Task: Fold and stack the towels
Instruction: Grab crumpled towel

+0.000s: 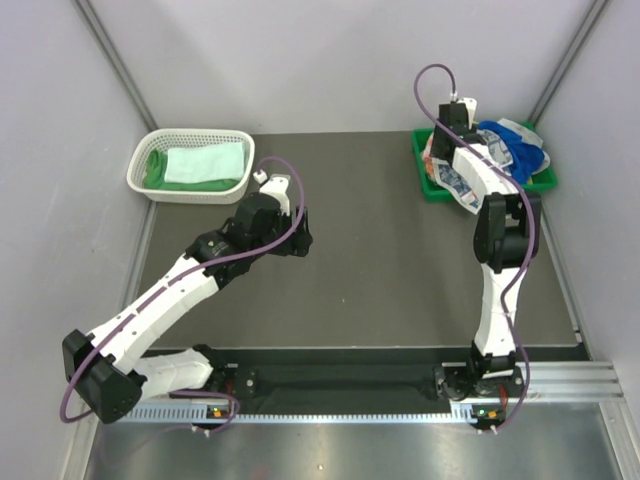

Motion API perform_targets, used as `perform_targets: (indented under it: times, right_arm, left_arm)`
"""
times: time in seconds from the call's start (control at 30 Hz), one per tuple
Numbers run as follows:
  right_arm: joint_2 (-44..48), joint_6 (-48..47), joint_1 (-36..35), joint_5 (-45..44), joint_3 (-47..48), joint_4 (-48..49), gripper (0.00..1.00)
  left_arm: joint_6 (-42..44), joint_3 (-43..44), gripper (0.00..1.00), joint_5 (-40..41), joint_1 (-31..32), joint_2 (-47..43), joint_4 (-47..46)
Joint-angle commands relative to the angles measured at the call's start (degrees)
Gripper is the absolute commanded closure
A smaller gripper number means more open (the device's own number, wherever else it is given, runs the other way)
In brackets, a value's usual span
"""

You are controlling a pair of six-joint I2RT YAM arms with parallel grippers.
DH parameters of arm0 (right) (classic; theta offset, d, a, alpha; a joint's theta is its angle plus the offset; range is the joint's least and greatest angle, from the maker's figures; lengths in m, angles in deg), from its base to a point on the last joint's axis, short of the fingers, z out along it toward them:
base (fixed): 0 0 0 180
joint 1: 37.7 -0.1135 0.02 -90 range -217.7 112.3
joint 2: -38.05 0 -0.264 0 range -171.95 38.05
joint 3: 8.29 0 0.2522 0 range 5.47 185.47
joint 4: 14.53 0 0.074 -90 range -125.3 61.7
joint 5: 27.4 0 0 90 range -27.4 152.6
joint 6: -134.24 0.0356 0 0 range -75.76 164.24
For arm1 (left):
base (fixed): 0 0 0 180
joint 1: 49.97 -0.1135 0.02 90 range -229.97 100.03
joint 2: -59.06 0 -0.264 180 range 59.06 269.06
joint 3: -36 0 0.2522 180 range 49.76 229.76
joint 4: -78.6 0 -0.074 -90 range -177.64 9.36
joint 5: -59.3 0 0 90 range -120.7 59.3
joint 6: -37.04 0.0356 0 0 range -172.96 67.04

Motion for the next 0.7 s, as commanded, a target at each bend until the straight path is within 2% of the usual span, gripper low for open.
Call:
perform_targets:
  times: [0.0, 0.37, 0.63, 0.67]
  right_arm:
    - [-1.2, -0.5, 0.8, 0.4, 3.1, 1.6, 0.44]
    - [-0.5, 0.6, 1.5, 0.6, 2.5, 3.2, 0.72]
    - [3.6, 1.0, 1.9, 1.1, 0.8, 4.3, 0.86]
    - [3.9, 1.0, 2.0, 1.2, 0.7, 4.1, 0.95]
  left_arm:
    - [1.0, -0.6, 0.25, -0.3, 0.2, -0.3, -0.5]
    - [1.2, -0.4, 0.25, 0.6, 0.2, -0.2, -0.1]
    - [1.9, 0.3, 0.25, 0.9, 0.2, 0.8, 0.0]
    - [1.9, 0.3, 0.25, 0.8, 0.2, 0.9, 0.0]
